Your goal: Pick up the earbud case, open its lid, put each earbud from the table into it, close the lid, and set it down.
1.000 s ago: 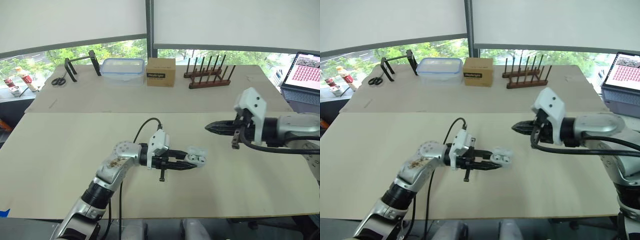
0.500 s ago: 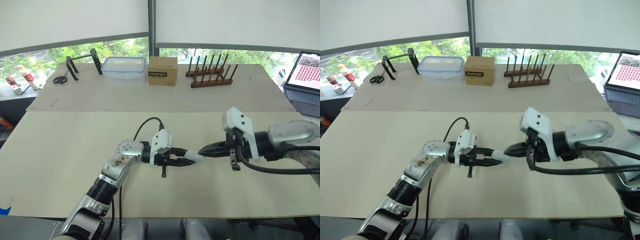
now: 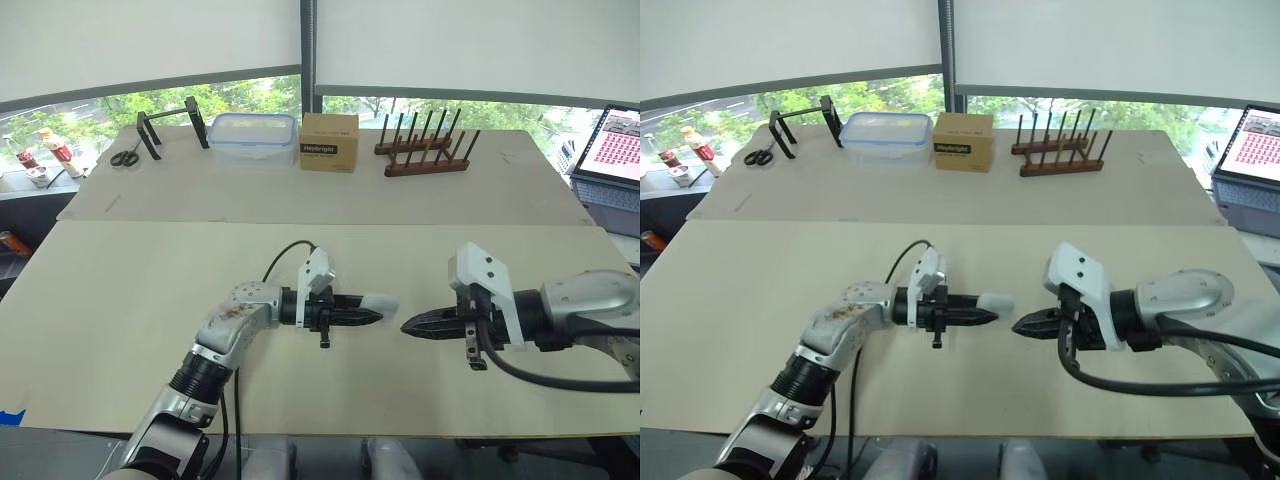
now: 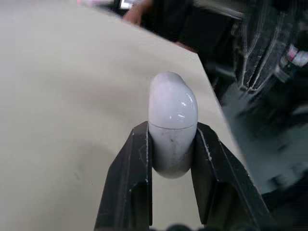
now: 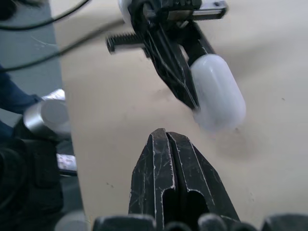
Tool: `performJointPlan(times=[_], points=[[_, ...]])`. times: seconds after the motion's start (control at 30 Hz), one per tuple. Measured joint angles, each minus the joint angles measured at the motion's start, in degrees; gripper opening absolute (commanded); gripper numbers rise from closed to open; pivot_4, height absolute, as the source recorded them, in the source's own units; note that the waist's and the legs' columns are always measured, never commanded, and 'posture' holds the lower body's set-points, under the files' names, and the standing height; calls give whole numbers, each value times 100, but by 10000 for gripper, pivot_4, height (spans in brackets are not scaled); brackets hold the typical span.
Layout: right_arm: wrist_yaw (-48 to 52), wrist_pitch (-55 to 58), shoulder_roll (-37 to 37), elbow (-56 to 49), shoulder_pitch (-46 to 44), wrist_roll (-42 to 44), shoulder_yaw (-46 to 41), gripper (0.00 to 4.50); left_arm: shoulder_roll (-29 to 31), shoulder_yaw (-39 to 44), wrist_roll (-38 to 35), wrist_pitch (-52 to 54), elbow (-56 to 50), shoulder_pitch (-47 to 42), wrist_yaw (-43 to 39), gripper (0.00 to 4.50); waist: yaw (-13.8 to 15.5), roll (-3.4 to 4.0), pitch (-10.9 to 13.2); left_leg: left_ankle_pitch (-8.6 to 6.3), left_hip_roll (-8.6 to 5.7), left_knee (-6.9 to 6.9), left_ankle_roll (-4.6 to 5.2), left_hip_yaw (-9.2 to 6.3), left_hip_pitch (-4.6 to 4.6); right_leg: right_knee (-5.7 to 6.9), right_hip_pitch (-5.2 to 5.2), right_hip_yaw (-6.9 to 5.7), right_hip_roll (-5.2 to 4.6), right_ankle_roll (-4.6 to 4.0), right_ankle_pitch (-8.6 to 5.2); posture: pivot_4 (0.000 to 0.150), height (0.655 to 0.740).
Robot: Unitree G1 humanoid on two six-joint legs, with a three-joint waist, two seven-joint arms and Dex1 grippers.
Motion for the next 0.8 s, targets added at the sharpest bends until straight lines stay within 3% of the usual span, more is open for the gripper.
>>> performJointPlan(times=[0.13, 0.33, 0.4, 0.6, 0.67, 0.8], points=[[-225, -566, 37, 45, 261, -590, 3, 0, -300, 314, -255, 1365, 603, -458, 567, 5769, -14, 0, 0, 0, -1, 0, 0, 1, 2, 1, 0, 1, 0, 0, 0, 1500, 7400], [-350, -892, 178, 70, 449, -917, 31, 0, -606, 621, -163, 1576, 1592, -812, 1106, 5769, -24, -1, 1, 3, -2, -4, -4, 1, 2, -2, -3, 3, 0, -2, 1, 1500, 7400], [-351, -948, 189, 106, 456, -989, 42, 0, -598, 622, -96, 1540, 1789, -842, 1131, 16279, -27, -2, 1, 3, -2, -4, -5, 0, 2, -2, -2, 3, -1, -2, 1, 1500, 7400], [-277, -1116, 188, 200, 457, -1190, 67, 0, -422, 378, 57, 913, 1791, -955, 820, 42328, -18, -2, -1, 4, -1, -5, -7, 1, 22, -3, 19, 3, -2, -3, 1, 1500, 7400], [-126, -1194, 126, 213, 493, -1207, 68, 0, -175, 183, 261, 465, 1538, -873, 695, 44019, -43, 0, -2, 4, 1, -10, -7, 2, 26, -2, 19, 6, 0, -4, 2, 1500, 7400], [151, -1389, -53, 328, 543, -1340, 67, 12425, 703, -137, 1131, -1211, 870, -333, 451, 45000, -139, 2, -3, 7, 8, -24, -12, 8, 19, -2, -7, 18, 4, -10, 1, 1500, 7400]])
